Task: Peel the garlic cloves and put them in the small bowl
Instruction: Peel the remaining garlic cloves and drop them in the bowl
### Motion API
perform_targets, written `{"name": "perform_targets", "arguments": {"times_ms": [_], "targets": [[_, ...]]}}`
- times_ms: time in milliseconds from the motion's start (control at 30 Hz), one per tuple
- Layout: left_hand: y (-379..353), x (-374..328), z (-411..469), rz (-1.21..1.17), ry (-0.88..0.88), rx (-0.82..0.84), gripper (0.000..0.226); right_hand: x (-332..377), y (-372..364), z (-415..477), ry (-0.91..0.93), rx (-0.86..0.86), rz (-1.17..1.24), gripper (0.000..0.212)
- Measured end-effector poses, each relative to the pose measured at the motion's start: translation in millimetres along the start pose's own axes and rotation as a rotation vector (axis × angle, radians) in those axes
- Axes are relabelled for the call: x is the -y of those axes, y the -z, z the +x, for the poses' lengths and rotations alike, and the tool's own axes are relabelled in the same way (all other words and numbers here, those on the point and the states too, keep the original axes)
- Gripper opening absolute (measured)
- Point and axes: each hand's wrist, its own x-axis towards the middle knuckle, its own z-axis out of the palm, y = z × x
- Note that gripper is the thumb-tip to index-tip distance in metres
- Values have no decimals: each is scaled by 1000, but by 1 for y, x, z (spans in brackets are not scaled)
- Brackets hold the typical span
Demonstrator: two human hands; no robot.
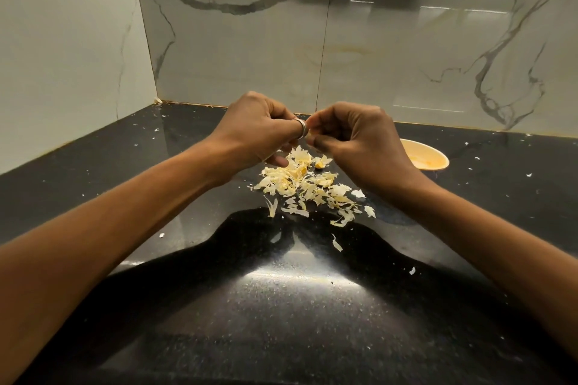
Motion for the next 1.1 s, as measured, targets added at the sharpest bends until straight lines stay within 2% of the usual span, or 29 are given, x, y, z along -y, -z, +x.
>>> {"name": "perform_targets", "arguments": {"times_ms": [100,267,600,933,1100], "targets": [[-1,0,0,-20,42,28,14,0,-2,-3,1,33,-10,21],[2,-2,0,-76,100,65,18,-1,0,-2,-73,49,109,21],[5,-8,2,-177,220,62,17,1,-1,-4,-259,59,476,28],[4,-10,2,-261,301,44,11,2,-3,-1,-368,126,690,16],[6,-9,3,-286,361,22,13,2,4,3,-429,74,866,16]]}}
